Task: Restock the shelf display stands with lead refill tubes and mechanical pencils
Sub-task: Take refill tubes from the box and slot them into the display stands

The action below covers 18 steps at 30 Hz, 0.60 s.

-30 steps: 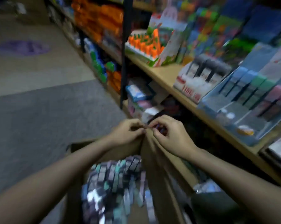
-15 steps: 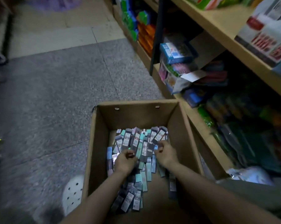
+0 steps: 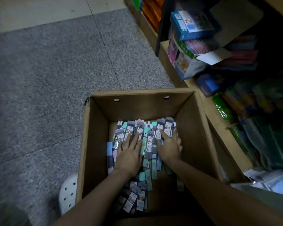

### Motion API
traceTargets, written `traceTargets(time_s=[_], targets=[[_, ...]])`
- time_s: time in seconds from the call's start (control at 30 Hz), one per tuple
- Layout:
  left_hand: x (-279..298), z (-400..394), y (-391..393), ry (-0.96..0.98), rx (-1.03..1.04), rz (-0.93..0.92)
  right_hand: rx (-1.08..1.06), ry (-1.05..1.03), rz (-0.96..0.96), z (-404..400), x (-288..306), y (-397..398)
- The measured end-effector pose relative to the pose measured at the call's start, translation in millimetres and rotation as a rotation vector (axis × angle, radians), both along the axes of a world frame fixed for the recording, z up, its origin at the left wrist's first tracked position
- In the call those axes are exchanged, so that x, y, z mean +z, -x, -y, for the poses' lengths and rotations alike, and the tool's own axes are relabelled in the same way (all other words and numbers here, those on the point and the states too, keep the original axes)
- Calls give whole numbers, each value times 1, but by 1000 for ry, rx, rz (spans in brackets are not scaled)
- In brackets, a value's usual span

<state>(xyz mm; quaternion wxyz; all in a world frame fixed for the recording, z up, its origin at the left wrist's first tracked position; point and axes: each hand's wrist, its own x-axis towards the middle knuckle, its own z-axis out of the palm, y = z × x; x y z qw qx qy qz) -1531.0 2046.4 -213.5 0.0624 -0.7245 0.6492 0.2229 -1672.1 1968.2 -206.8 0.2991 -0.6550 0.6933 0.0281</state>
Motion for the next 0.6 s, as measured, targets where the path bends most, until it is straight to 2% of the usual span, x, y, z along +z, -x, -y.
traceTargets(time_s=[0.17,0.33,0.4,0.47,0.53,0.6], targets=[[8,-18,12,54,72,-76,-124,109,150,-10,-4,12],[28,-25,20,336,457,-533,-338,168,425,-20,8,12],[37,-22,22,278,683,-768,-450,42,572,-33,16,7],[44,-18,25,121,850,-988,-515,-98,692,-52,22,-1],[47,-19,28,47,878,-1047,-502,-178,771,-71,28,-7],[45,-22,30,83,903,-1057,-450,-203,823,-83,35,-9]])
